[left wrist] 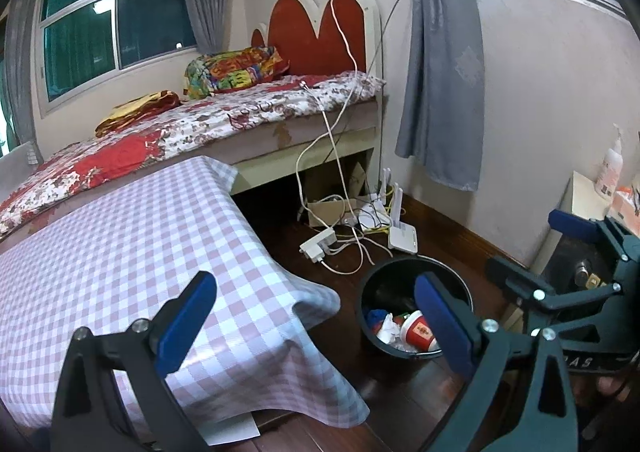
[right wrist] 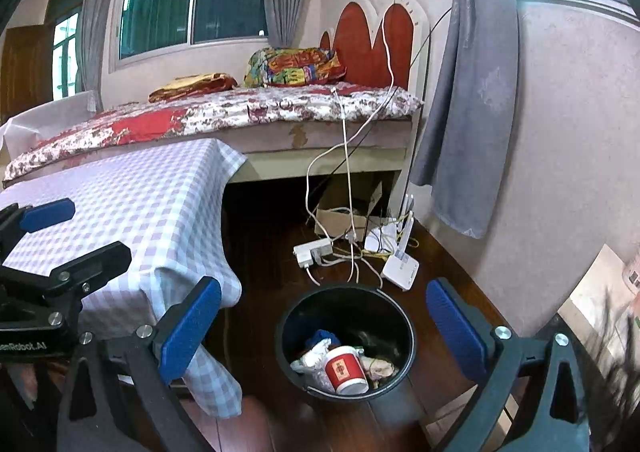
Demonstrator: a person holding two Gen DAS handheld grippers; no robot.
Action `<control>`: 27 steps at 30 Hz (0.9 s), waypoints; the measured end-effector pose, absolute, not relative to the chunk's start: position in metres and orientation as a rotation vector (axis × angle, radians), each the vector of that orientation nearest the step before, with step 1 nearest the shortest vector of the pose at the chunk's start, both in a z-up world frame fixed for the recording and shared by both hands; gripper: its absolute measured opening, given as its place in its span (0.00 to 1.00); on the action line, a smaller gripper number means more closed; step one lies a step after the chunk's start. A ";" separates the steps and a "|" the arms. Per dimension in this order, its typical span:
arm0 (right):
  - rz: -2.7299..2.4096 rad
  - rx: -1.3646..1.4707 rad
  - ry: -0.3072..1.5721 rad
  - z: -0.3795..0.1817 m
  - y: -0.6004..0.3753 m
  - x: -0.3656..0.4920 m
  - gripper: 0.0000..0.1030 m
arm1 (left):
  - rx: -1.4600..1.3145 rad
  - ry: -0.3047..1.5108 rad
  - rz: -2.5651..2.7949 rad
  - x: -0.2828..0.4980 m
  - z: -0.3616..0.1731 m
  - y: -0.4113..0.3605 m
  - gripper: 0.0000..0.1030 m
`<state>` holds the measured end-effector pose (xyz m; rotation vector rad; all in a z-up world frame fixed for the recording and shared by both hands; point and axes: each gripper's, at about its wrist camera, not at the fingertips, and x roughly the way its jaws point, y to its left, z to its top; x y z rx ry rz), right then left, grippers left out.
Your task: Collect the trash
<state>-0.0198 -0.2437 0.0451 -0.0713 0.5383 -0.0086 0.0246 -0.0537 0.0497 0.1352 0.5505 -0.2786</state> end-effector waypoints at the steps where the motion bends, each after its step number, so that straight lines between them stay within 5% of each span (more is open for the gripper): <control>1: -0.010 -0.075 0.544 0.043 -0.244 -0.021 1.00 | 0.134 0.554 -0.280 0.025 0.049 -0.054 0.97; 27: -0.029 -0.072 0.536 0.043 -0.248 -0.027 1.00 | 0.131 0.558 -0.284 0.025 0.047 -0.058 0.97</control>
